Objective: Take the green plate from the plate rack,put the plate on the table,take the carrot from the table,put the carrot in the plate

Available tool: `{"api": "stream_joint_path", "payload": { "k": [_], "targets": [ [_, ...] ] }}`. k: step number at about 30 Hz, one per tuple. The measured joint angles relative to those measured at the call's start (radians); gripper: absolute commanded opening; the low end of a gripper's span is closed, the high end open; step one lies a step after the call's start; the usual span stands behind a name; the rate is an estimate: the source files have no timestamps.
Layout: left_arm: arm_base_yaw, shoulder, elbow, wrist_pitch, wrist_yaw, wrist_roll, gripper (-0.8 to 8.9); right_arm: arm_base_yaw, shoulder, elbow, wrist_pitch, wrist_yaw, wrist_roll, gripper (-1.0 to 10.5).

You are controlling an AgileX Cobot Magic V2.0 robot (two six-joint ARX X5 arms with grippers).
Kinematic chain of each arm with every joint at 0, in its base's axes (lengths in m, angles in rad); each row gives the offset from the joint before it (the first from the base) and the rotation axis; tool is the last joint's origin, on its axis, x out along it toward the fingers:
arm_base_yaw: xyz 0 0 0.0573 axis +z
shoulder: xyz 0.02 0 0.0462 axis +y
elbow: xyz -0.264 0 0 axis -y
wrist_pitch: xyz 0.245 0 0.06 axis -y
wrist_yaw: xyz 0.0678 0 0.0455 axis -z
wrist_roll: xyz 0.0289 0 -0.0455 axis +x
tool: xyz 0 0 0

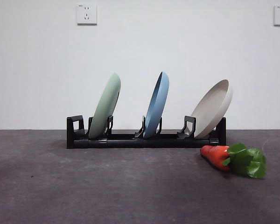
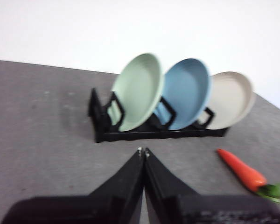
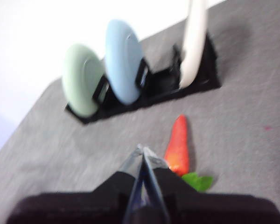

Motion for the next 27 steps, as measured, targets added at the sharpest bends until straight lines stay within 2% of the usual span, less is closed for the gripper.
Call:
{"api": "stream_joint_path", "payload": {
  "k": [3, 9, 14, 16, 19, 20, 21, 23, 25, 27],
  "targets": [
    [0.000, 0.077, 0.087, -0.064, 0.071, 0.010, -0.08, 0.000, 0.106, 0.132, -0.122, -0.054, -0.081, -0.1],
    [0.000, 0.237, 0.216, -0.190, 0.252, 0.050, -0.08, 0.015, 0.297, 0.377, -0.397, -0.106, -0.273, -0.1],
    [0.000, 0.352, 0.310, -0.319, 0.383, 0.111, -0.08, 0.055, 0.420, 0.524, -0.607, -0.166, -0.420, -0.1],
    [0.000, 0.387, 0.346, -0.387, 0.401, 0.152, -0.08, 0.073, 0.445, 0.543, -0.656, -0.182, -0.465, -0.1],
    [0.000, 0.399, 0.368, -0.417, 0.403, 0.183, 0.02, 0.078, 0.459, 0.543, -0.681, -0.181, -0.493, 0.1],
    [0.000, 0.399, 0.368, -0.419, 0.403, 0.187, 0.34, 0.078, 0.459, 0.543, -0.681, -0.181, -0.495, 0.6],
    [0.000, 0.399, 0.368, -0.420, 0.402, 0.188, 1.63, 0.078, 0.459, 0.543, -0.681, -0.181, -0.497, 1.8],
    [0.000, 0.399, 0.368, -0.422, 0.399, 0.185, 5.48, 0.078, 0.459, 0.543, -0.681, -0.181, -0.497, 4.9],
    [0.000, 0.399, 0.368, -0.422, 0.399, 0.178, 5.73, 0.078, 0.459, 0.543, -0.681, -0.181, -0.497, 5.7],
    [0.000, 0.399, 0.368, -0.422, 0.399, 0.177, 5.73, 0.078, 0.459, 0.543, -0.681, -0.181, -0.497, 5.7]
  ]
}}
